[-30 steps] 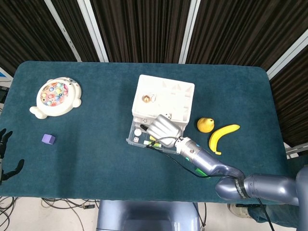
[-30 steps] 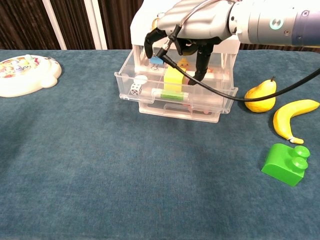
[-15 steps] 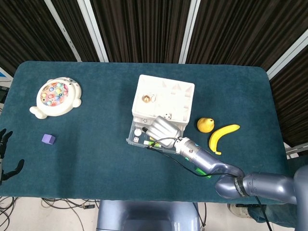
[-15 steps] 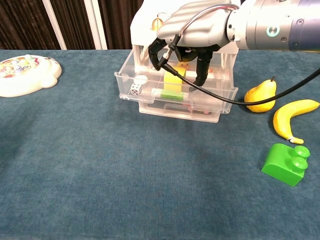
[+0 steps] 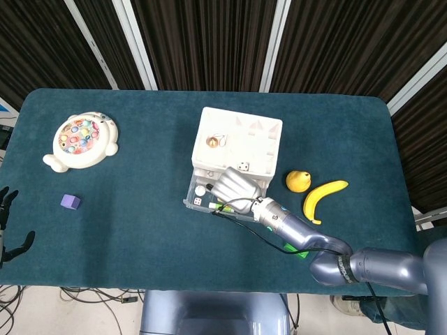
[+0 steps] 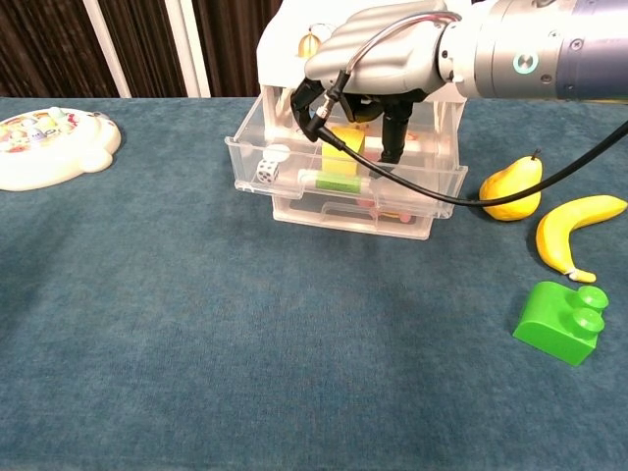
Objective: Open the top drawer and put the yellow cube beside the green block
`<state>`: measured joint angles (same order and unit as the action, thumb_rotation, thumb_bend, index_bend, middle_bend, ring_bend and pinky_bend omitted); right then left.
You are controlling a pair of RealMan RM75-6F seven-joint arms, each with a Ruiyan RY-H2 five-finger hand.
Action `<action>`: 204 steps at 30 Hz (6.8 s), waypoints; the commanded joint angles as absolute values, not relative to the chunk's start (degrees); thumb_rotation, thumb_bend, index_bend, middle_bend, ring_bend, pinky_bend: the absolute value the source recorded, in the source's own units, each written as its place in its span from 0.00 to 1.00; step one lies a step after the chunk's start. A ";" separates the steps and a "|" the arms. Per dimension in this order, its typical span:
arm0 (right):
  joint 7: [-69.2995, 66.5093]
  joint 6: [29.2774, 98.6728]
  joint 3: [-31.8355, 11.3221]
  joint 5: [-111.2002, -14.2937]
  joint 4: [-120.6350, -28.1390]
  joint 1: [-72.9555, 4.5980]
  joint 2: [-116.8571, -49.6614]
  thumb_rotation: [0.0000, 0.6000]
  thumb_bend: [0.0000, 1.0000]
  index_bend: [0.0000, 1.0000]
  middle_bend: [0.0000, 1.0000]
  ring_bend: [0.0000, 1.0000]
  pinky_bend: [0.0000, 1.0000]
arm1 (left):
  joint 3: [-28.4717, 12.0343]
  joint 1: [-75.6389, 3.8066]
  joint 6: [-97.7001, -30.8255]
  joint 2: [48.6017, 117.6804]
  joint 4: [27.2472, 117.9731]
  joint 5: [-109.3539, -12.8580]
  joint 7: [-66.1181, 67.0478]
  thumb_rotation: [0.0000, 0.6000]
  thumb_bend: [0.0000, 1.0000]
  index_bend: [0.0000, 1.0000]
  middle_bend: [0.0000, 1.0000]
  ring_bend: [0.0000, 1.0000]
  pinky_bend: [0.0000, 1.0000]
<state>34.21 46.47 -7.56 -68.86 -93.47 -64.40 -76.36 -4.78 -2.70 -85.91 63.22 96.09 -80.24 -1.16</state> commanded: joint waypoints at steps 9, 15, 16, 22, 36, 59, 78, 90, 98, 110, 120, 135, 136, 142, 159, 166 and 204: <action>35.82 46.83 -7.36 -68.42 -93.98 -64.20 -76.11 1.00 0.19 0.45 1.00 1.00 1.00 | -4.79 -2.70 -85.83 63.17 96.11 -80.15 -1.14 1.00 0.32 0.00 0.00 0.00 0.06; 36.69 47.20 -7.34 -68.37 -93.93 -64.13 -76.48 1.00 0.23 0.48 1.00 1.00 1.00 | -4.77 -2.68 -85.76 63.09 96.31 -80.00 -1.00 1.00 0.32 0.00 0.00 0.00 0.08; 36.87 47.44 -7.36 -68.37 -93.95 -64.06 -76.58 1.00 0.24 0.48 1.00 1.00 1.00 | -4.79 -2.67 -85.75 63.07 96.34 -79.94 -1.01 1.00 0.32 0.00 0.00 0.00 0.08; 37.79 48.09 -7.46 -67.89 -94.16 -63.82 -76.70 1.00 0.24 0.49 1.00 1.00 1.00 | -4.76 -2.70 -85.61 62.99 96.41 -79.89 -0.95 1.00 0.32 0.00 0.00 0.00 0.10; 38.70 48.45 -7.61 -67.15 -94.52 -63.64 -77.04 1.00 0.24 0.58 1.00 1.00 1.00 | -4.87 -2.67 -85.64 62.96 96.52 -79.63 -0.84 1.00 0.32 0.00 0.00 0.00 0.12; 33.77 48.32 -9.92 -65.32 -98.14 -62.74 -73.59 1.00 0.24 0.60 1.00 1.00 1.00 | -4.96 -2.71 -85.56 63.02 96.47 -79.41 -0.68 1.00 0.32 0.00 0.00 0.00 0.13; 18.17 53.22 -15.47 -66.19 -104.99 -55.76 -58.77 1.00 0.24 0.62 1.00 1.00 1.00 | -5.01 -2.61 -85.87 63.12 96.73 -79.44 -0.34 1.00 0.32 0.00 0.00 0.00 0.13; 14.48 52.47 -14.05 -66.22 -102.82 -51.18 -52.13 1.00 0.24 0.63 1.00 1.00 1.00 | -4.97 -2.48 -86.29 63.17 97.26 -79.67 0.20 1.00 0.32 0.00 0.00 0.00 0.13; 18.70 50.17 -10.24 -66.41 -100.04 -49.45 -51.48 1.00 0.24 0.63 1.00 1.00 1.00 | -5.04 -2.62 -86.13 63.35 97.36 -79.48 0.81 1.00 0.32 0.00 0.00 0.00 0.13; 21.48 45.70 -4.97 -66.19 -97.67 -47.49 -54.59 1.00 0.25 0.64 1.00 1.00 1.00 | -5.18 -2.63 -86.07 63.23 97.36 -79.24 0.53 1.00 0.32 0.00 0.00 0.00 0.13; 22.24 46.74 -2.25 -67.52 -95.89 -45.01 -60.24 1.00 0.25 0.64 1.00 1.00 1.00 | -5.11 -2.63 -86.04 63.24 97.41 -79.32 0.68 1.00 0.32 0.00 0.00 0.00 0.14; 23.60 47.29 -0.53 -64.94 -89.58 -42.72 -69.41 1.00 0.25 0.64 1.00 1.00 1.00 | -5.14 -2.63 -86.05 63.15 97.37 -79.34 0.46 1.00 0.32 0.00 0.00 0.00 0.14; 23.51 47.50 -0.56 -65.01 -89.32 -42.56 -69.85 1.00 0.25 0.64 1.00 1.00 1.00 | -5.13 -2.64 -86.07 63.16 97.34 -79.38 0.54 1.00 0.32 0.00 0.00 0.00 0.14; 22.76 47.51 -0.54 -65.26 -88.40 -42.11 -71.74 1.00 0.25 0.64 1.00 1.00 1.00 | -5.15 -2.64 -86.10 63.23 97.32 -79.35 0.65 1.00 0.32 0.00 0.00 0.00 0.14; 20.50 48.09 -1.02 -65.53 -84.14 -40.65 -76.95 1.00 0.25 0.64 1.00 1.00 1.00 | -5.19 -2.65 -85.98 63.16 97.30 -79.17 0.58 1.00 0.32 0.00 0.00 0.00 0.14; 20.68 47.66 -1.06 -65.45 -83.57 -40.54 -77.52 1.00 0.25 0.54 1.00 1.00 1.00 | -5.20 -2.67 -85.95 63.20 97.26 -79.12 0.67 1.00 0.32 0.00 0.00 0.00 0.14; 15.23 80.95 -2.86 -68.29 -102.47 -22.78 -60.92 1.00 0.18 0.17 0.21 0.39 0.35 | -5.03 -2.73 -86.25 63.56 97.42 -79.59 1.74 1.00 0.32 0.00 0.00 0.00 0.14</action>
<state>18.09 75.99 -3.60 -63.54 -102.34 -26.92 -59.97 -5.03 -2.73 -86.26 63.56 97.42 -79.59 1.73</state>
